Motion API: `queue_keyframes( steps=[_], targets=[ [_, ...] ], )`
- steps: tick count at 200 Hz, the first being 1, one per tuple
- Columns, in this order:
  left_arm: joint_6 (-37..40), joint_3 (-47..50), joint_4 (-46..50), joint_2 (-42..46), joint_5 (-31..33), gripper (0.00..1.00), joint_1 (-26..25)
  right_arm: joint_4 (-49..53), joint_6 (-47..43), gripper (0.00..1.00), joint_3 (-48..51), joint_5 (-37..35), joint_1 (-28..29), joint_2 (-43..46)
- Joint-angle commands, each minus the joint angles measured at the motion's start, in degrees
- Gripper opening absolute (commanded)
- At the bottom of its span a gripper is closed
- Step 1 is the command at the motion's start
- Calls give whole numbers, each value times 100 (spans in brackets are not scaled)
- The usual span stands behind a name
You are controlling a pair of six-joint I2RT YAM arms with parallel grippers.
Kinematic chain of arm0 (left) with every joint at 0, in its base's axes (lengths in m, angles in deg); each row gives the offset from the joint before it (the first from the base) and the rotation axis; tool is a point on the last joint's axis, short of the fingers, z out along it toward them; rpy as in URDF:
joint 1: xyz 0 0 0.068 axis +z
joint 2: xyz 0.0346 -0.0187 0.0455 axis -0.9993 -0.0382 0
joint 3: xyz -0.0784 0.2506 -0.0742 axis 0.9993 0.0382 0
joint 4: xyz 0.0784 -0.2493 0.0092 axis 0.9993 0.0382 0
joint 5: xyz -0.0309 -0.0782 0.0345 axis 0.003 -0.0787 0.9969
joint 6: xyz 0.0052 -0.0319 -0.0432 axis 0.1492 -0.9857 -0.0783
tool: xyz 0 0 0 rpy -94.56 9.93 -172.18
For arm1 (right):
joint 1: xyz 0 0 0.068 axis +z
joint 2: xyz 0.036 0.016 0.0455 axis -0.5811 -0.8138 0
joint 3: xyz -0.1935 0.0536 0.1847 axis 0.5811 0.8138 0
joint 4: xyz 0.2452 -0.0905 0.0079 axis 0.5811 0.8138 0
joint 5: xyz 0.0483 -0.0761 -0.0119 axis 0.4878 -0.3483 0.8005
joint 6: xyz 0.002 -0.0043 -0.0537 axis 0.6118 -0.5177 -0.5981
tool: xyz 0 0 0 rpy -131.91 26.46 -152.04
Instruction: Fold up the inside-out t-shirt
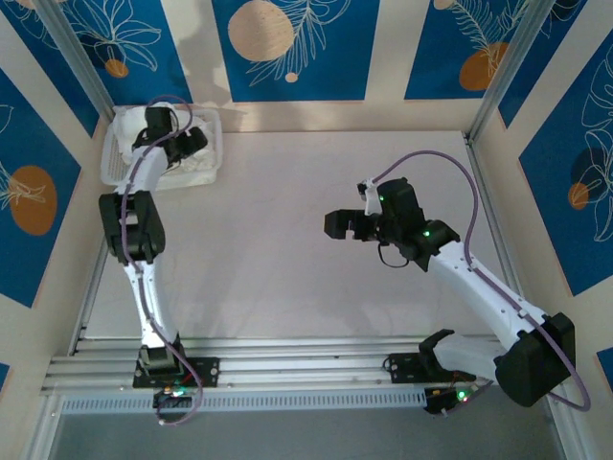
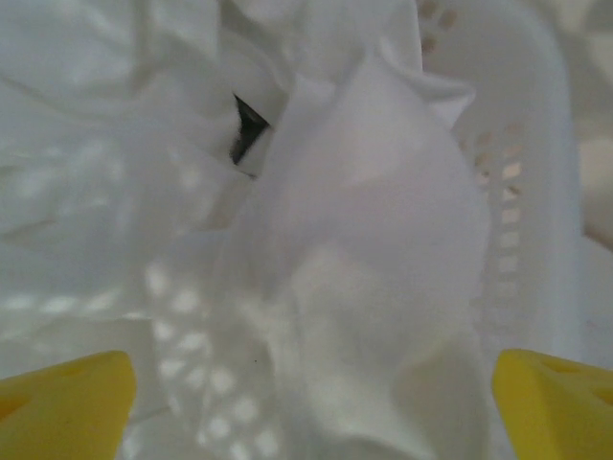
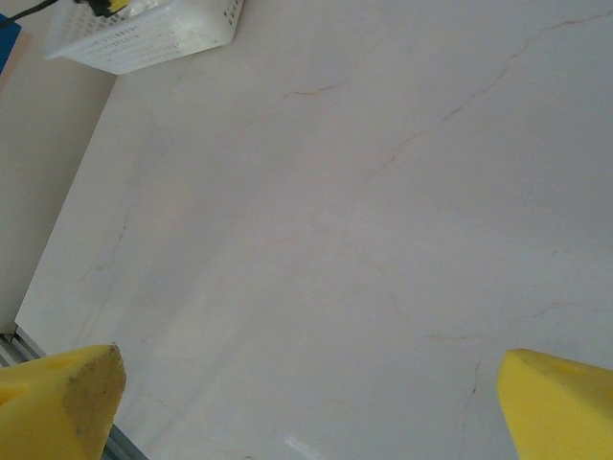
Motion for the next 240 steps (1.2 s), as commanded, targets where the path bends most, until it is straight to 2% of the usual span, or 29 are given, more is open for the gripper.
queue_keyframes(
  steps=[1, 5, 6, 20, 40, 57, 93, 123, 149, 183, 204, 221, 240],
  targets=[
    [243, -569, 308, -156, -777, 24, 24, 302, 110, 100, -177, 5, 73, 169],
    [268, -661, 394, -159, -838, 1, 19, 332, 125, 100, -186, -15, 81, 197],
    [272, -686, 425, -161, -856, 0, 19, 337, 128, 100, -192, -26, 83, 202],
    [336, -854, 613, 146, -1093, 0, 24, 383, 143, 100, -229, -99, 102, 319],
    [265, -747, 426, 1158, -1220, 0, -49, 358, 204, 100, -256, -306, 117, 489],
    [121, -1208, 504, 1897, -1337, 0, -189, 302, 317, 100, -276, -426, 120, 600],
    [213, -3472, 1283, 2360, -1637, 0, -1091, 113, 573, 100, -189, -528, 133, 865],
    [269, -3295, 1333, 2931, -1246, 0, -1816, 23, 720, 100, 48, -636, 124, 1123],
    [491, -1972, 897, 3497, -1019, 0, -2324, 225, 754, 100, 136, -916, 98, 1291],
    [464, 211, 159, 3951, -648, 0, -2536, 518, 990, 99, 257, -1166, -50, 1474],
    [265, 1793, -298, 4275, -701, 10, -2605, 659, 1077, 99, 394, -1267, -164, 1647],
    [-18, 3328, -1004, 4781, -788, 25, -2714, 659, 1054, 99, 520, -1199, -277, 1814],
    [-135, 4689, -1268, 5417, -117, 39, -2846, 625, 994, 99, 622, -1137, -425, 1835]
  ],
)
